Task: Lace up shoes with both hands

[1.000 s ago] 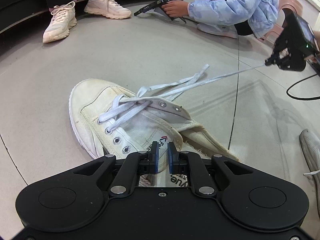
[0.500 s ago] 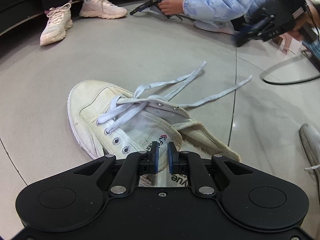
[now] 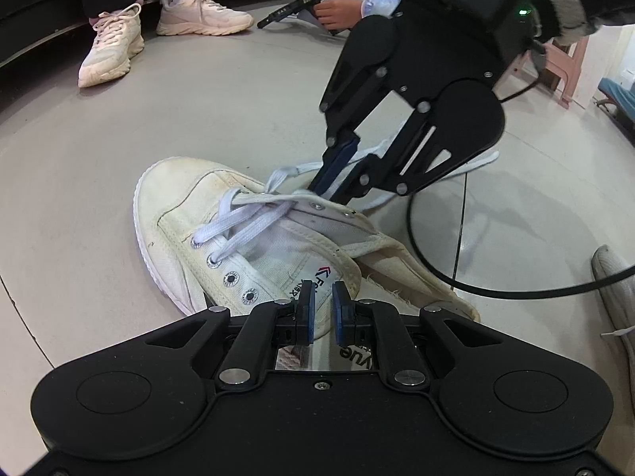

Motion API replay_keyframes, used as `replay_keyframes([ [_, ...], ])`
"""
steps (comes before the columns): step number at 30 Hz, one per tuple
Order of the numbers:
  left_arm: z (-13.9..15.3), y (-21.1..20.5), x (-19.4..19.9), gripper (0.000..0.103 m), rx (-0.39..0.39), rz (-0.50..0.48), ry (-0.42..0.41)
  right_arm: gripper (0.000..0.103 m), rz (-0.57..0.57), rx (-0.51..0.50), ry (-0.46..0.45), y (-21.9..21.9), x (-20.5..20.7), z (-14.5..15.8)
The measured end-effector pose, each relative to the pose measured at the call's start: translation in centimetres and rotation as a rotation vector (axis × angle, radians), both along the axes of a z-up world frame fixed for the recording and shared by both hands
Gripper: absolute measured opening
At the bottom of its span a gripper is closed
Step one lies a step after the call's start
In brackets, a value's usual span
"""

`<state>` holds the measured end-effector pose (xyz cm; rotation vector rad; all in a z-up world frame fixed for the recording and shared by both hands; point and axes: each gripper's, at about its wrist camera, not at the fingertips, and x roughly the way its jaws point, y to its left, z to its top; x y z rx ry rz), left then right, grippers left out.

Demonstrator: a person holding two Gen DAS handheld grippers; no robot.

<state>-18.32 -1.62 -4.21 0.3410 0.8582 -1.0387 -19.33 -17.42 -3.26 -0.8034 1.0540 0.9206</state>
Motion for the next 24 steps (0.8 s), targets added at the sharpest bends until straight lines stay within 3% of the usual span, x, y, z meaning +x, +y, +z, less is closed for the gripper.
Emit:
replay_keyframes([
  [8, 0.0, 0.4, -0.1, 0.009, -0.004, 0.002, 0.004, 0.013, -0.026, 0.004, 0.061, 0.1, 0.4, -0.6],
  [12, 0.1, 0.6, -0.2, 0.009, -0.003, 0.003, 0.003, 0.001, -0.126, 0.005, 0.09, 0.3, 0.4, -0.6],
  [14, 0.2, 0.6, -0.2, 0.009, -0.001, 0.004, 0.001, 0.001, -0.162, 0.002, 0.07, 0.4, 0.0, -0.3],
  [18, 0.2, 0.7, -0.5, 0.009, -0.003, 0.009, -0.015, 0.001, -0.264, 0.036, -0.005, -0.3, -1.7, 2.6],
  [24, 2.0, 1.6, -1.4, 0.013, -0.019, 0.028, -0.052, 0.001, -0.368, 0.146, -0.11, -1.6, -5.0, 10.2],
])
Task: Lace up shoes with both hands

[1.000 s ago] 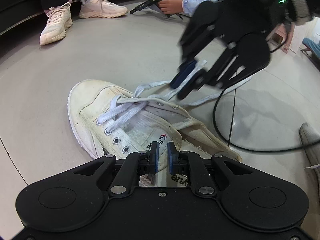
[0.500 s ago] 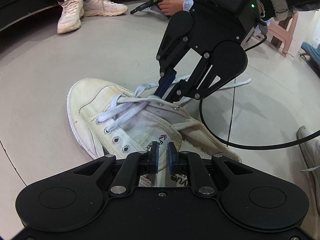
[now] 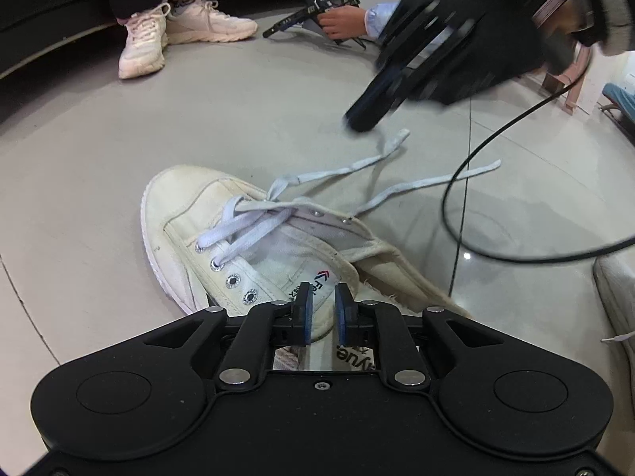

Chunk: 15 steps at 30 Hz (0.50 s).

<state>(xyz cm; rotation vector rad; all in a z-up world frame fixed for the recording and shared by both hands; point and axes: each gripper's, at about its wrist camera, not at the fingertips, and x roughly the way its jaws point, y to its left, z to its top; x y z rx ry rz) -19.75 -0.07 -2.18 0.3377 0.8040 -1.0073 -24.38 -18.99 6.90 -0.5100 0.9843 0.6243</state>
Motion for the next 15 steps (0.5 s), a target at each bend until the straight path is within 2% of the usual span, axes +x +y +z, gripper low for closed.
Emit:
replay_keyframes([
  [3, 1.2, 1.0, -0.3, 0.016, -0.008, 0.029, -0.031, 0.001, -0.014, 0.1, -0.024, -0.2, 0.0, 1.9],
  [6, 1.2, 1.3, -0.4, 0.016, 0.035, 0.055, -0.063, 0.001, -0.01, 0.187, 0.0, 1.4, 0.9, 0.8],
  [8, 1.0, 1.2, -0.6, 0.016, 0.066, 0.056, -0.078, 0.001, 0.022, 0.18, 0.001, 3.0, 1.2, -1.1],
  [10, 0.8, 1.0, -0.9, 0.016, 0.102, 0.058, -0.102, 0.001, 0.026, 0.176, 0.015, 3.0, 1.1, -1.6],
  [15, 0.6, 0.2, -0.6, 0.017, 0.132, 0.068, -0.134, 0.001, 0.049, 0.133, 0.035, 4.1, 0.9, -3.0],
])
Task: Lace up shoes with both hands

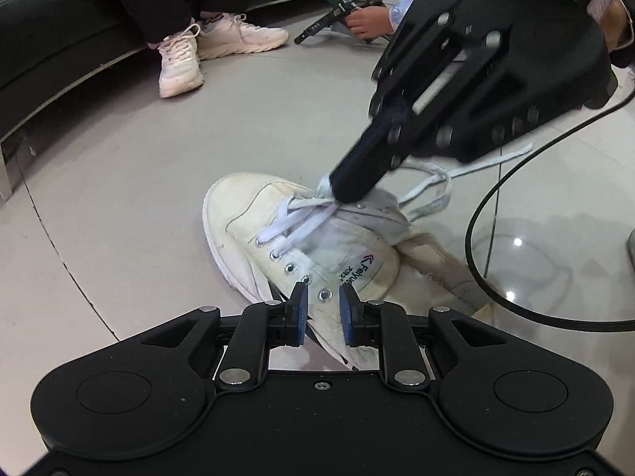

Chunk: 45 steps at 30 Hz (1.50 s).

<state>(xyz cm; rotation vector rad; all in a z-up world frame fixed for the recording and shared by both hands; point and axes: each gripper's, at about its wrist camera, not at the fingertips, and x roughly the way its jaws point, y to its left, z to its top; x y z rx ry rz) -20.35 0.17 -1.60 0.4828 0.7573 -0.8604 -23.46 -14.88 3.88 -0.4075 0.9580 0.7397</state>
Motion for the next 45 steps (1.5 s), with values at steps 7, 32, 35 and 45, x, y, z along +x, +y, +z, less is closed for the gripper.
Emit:
replay_keyframes([
  [7, -0.2, -1.2, -0.5, 0.019, 0.035, -0.02, -0.02, 0.001, -0.02, 0.001, 0.009, 0.9, 0.2, -0.7],
  [32, -0.7, -1.9, -0.6, 0.012, 0.095, 0.035, -0.097, 0.001, -0.035, -0.002, 0.026, 0.2, 1.4, -1.9],
  [35, -0.9, -2.1, -0.3, 0.017, 0.105, 0.038, -0.089, 0.001, -0.033, -0.003, 0.031, 0.3, 1.4, -2.1],
  [45, -0.3, -0.4, 0.8, 0.006, 0.048, 0.121, -0.043, 0.001, -0.013, -0.036, 0.049, 1.0, 1.5, -2.9],
])
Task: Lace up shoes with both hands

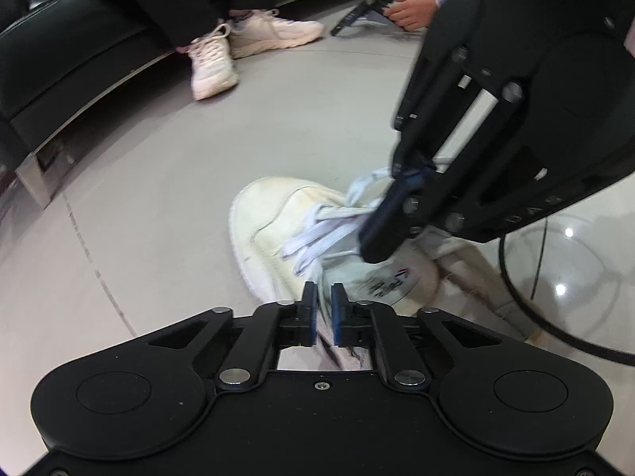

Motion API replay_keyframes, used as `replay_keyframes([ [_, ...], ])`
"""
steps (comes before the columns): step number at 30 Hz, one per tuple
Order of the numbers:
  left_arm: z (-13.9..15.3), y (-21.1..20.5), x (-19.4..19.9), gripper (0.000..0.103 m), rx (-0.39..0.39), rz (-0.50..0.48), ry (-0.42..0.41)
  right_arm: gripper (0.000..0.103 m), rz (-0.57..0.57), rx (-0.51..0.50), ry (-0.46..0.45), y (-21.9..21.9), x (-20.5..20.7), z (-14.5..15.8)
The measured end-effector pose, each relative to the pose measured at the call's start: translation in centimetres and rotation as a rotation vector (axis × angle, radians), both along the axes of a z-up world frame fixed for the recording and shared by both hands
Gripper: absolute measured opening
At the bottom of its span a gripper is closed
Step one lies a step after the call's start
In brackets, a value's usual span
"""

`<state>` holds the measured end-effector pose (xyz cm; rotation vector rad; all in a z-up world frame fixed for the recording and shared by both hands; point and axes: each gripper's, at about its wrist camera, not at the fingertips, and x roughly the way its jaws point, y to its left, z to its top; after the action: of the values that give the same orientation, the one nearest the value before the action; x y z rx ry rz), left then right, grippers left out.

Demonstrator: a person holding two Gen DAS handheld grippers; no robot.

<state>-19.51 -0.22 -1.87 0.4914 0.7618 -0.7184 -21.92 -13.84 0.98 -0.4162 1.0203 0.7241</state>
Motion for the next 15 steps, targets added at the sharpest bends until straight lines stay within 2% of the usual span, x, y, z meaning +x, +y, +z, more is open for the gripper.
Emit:
replay_keyframes([
  [2, 0.2, 0.7, 0.8, 0.005, -0.043, 0.032, 0.047, 0.001, -0.007, -0.005, 0.005, 0.1, 0.2, -0.2],
  [4, 0.4, 1.6, 1.9, 0.004, -0.109, 0.08, 0.124, 0.001, -0.014, -0.008, 0.013, 0.3, 0.4, -0.3],
  [6, 0.4, 3.1, 3.3, 0.004, -0.208, 0.147, 0.234, 0.001, -0.022, -0.007, 0.025, 0.4, 0.7, -0.4],
  [8, 0.4, 4.2, 4.2, 0.004, -0.267, 0.192, 0.297, 0.001, -0.023, -0.014, 0.037, 0.7, 1.0, -0.6],
  [15, 0.0, 6.3, 5.9, 0.004, -0.371, 0.274, 0.422, 0.001, -0.026, -0.025, 0.057, 1.1, 1.5, -1.0],
])
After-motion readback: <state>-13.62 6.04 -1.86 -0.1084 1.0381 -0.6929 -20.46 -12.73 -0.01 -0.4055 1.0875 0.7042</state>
